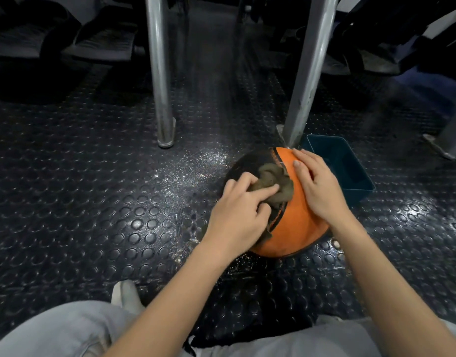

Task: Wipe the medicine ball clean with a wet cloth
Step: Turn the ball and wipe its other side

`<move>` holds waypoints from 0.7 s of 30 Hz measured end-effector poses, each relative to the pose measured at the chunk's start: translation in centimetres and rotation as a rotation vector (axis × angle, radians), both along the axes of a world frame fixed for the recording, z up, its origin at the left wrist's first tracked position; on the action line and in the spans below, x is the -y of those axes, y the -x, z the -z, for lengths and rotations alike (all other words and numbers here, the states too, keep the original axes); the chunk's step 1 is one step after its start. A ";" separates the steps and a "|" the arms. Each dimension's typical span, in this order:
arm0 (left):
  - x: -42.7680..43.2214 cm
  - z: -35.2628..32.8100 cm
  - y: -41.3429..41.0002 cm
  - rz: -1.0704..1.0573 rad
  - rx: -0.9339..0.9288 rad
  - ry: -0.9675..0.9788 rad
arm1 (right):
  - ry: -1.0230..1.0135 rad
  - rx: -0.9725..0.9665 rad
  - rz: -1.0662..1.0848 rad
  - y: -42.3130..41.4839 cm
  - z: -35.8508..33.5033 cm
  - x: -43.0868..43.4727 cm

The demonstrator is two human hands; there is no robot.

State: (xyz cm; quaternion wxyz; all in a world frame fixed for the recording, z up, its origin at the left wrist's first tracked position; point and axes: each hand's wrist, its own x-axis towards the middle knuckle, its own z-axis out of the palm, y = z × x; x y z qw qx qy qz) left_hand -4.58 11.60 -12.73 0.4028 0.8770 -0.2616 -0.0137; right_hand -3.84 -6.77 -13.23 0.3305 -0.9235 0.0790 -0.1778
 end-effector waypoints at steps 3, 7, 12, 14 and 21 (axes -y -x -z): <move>0.0 0.2 -0.1 -0.020 0.050 -0.037 | -0.006 0.037 -0.002 0.3 0.3 0.1; -0.6 0.4 -2.5 -0.146 -0.026 -0.023 | 0.029 0.089 -0.033 1.0 0.6 -1.0; -2.0 0.3 -3.9 -0.214 -0.052 0.037 | 0.190 0.113 -0.051 1.5 0.7 -3.6; -1.7 -0.3 -3.2 -0.166 -0.016 0.036 | 0.215 0.121 -0.025 1.2 0.6 -4.3; -1.4 0.1 0.2 -0.020 0.053 -0.016 | 0.119 0.095 -0.006 0.5 0.4 -2.8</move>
